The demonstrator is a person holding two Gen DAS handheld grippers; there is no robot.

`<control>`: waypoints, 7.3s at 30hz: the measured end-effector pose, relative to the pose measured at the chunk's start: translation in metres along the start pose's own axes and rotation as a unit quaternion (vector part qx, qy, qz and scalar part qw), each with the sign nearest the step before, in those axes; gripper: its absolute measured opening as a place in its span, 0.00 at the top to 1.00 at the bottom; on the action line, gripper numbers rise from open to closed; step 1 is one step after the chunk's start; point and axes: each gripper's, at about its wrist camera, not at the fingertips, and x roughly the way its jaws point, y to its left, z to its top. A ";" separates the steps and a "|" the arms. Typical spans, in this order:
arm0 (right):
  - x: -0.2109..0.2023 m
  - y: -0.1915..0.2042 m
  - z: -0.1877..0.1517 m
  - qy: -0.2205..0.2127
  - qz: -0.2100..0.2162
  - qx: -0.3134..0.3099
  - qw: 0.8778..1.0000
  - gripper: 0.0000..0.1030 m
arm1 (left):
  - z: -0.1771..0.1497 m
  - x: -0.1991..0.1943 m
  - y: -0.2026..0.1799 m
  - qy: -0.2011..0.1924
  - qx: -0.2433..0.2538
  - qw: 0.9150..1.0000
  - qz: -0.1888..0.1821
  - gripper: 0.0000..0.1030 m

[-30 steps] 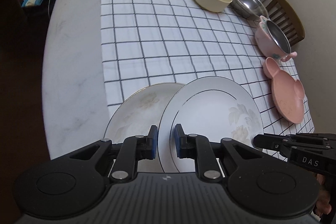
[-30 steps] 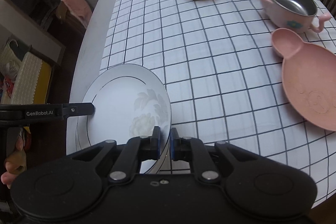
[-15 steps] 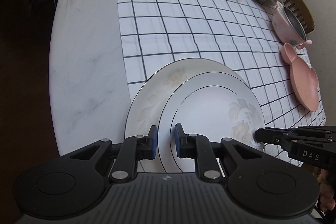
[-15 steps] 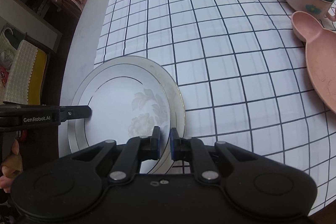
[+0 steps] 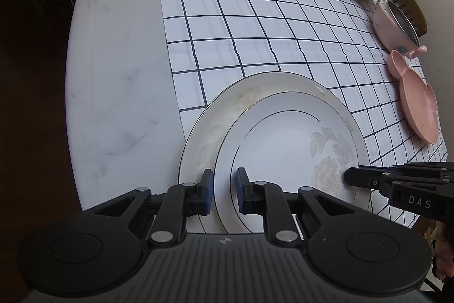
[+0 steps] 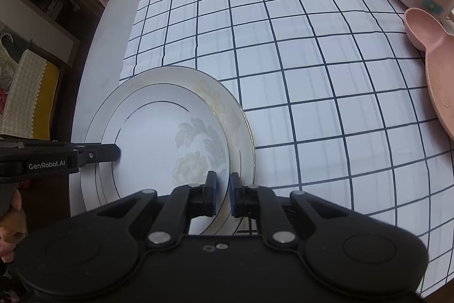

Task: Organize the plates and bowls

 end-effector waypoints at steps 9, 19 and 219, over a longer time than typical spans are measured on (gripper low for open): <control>0.002 -0.001 0.003 -0.005 0.004 -0.004 1.000 0.90 | 0.000 -0.003 0.004 0.002 0.002 1.000 -0.007 0.85; 0.003 -0.003 0.005 -0.004 0.005 -0.009 1.000 0.95 | -0.001 -0.009 0.009 -0.004 0.001 1.000 -0.010 0.85; -0.033 0.011 0.003 -0.100 -0.013 -0.139 0.985 0.87 | -0.038 -0.046 -0.020 -0.128 -0.002 0.987 0.093 0.84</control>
